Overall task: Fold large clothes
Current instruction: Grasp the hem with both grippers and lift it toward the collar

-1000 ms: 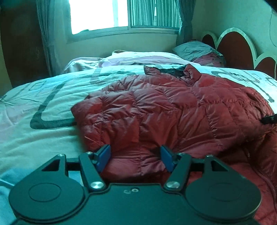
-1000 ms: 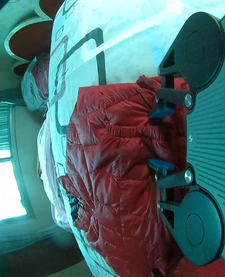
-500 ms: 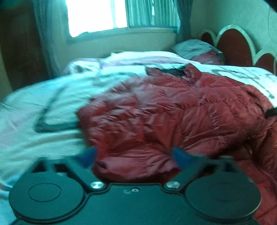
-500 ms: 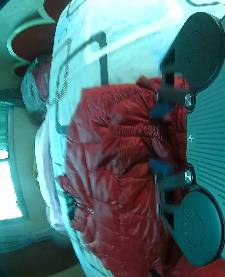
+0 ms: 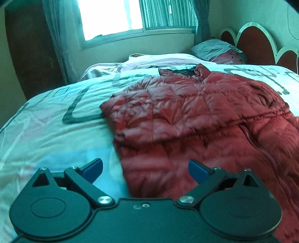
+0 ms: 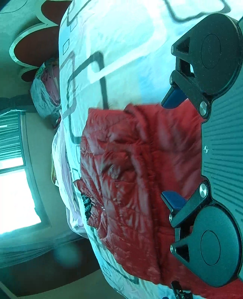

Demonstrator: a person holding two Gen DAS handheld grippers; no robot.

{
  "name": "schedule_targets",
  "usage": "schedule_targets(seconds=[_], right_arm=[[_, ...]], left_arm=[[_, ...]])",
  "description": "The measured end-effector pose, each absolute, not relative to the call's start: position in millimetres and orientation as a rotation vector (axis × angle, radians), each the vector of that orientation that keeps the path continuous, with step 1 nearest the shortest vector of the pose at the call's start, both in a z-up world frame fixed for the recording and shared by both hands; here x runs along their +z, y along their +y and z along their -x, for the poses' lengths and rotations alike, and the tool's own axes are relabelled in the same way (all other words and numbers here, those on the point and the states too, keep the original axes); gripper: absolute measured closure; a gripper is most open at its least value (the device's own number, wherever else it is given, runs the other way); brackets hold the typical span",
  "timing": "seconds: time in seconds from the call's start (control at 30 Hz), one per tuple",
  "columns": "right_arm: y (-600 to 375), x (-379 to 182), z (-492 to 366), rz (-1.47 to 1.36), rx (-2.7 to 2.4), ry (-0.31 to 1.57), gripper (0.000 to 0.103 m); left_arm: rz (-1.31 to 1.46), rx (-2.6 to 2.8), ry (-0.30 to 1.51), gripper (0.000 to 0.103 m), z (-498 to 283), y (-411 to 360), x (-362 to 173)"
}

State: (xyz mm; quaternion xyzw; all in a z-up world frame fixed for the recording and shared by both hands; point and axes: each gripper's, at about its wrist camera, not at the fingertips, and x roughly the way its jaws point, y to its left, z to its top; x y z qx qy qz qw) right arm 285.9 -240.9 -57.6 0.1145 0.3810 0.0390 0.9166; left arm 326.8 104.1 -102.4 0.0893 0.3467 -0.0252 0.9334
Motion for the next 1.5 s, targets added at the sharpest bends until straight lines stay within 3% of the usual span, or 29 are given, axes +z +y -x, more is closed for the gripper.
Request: schedule_targets(seconds=[0.13,0.17,0.2,0.4,0.73,0.77,0.8,1.0,1.03,1.07,1.1,1.17,1.33,1.5], right_arm=[[-268.4,-58.3,-247.5,-0.263,0.075,0.790,0.013],[-274.7,-59.4,-238.4,-0.275,0.078,0.798,0.024],[-281.9,-60.9,-228.0,-0.290,0.081,0.810,0.029],[-309.1,-65.9,-176.7,-0.342,0.097,0.829,0.029],[-346.1,-93.3,-134.9,-0.655,0.131,0.880,0.030],[-347.9,-93.4,-131.0,-0.670,0.147,0.881,0.033],[-348.4,-93.7,-128.0,-0.682,0.170,0.887,0.043],[-348.2,-98.9,-115.2,-0.755,0.275,0.900,0.064],[-349.6,-99.4,-115.0,-0.770,0.283,0.899,0.068],[-350.1,-100.2,-116.7,-0.786,0.296,0.902,0.084],[-350.1,-100.3,-118.6,-0.789,0.305,0.903,0.090],[-347.6,-93.7,-118.8,-0.748,0.317,0.891,0.095],[-355.3,-64.3,-101.6,-0.746,0.351,0.749,0.097],[-354.0,-95.0,-110.3,-0.700,0.274,0.895,0.097]], left_arm=[[-0.167,-0.029,0.743,0.008,-293.1,106.0,-106.6],[-0.161,-0.022,0.751,0.010,-283.1,107.2,-107.9],[-0.153,-0.014,0.760,0.010,-273.8,108.9,-109.0],[-0.126,0.028,0.780,0.013,-230.2,117.7,-108.9],[0.191,-0.003,0.852,0.036,-181.1,152.8,-114.5],[0.216,-0.018,0.851,0.036,-177.5,155.1,-115.0],[0.241,-0.052,0.848,0.036,-172.6,156.3,-115.7],[0.444,-0.187,0.829,0.037,-164.1,168.0,-123.9],[0.494,-0.188,0.825,0.047,-166.4,172.9,-125.6],[0.522,-0.179,0.826,0.061,-169.1,175.6,-127.0],[0.525,-0.158,0.838,0.068,-172.4,176.7,-128.4],[0.470,-0.127,0.851,0.096,-176.2,172.9,-125.5],[0.511,-0.162,0.670,0.099,-151.7,173.7,-99.3],[0.496,-0.080,0.816,0.098,-163.9,170.9,-133.1]])
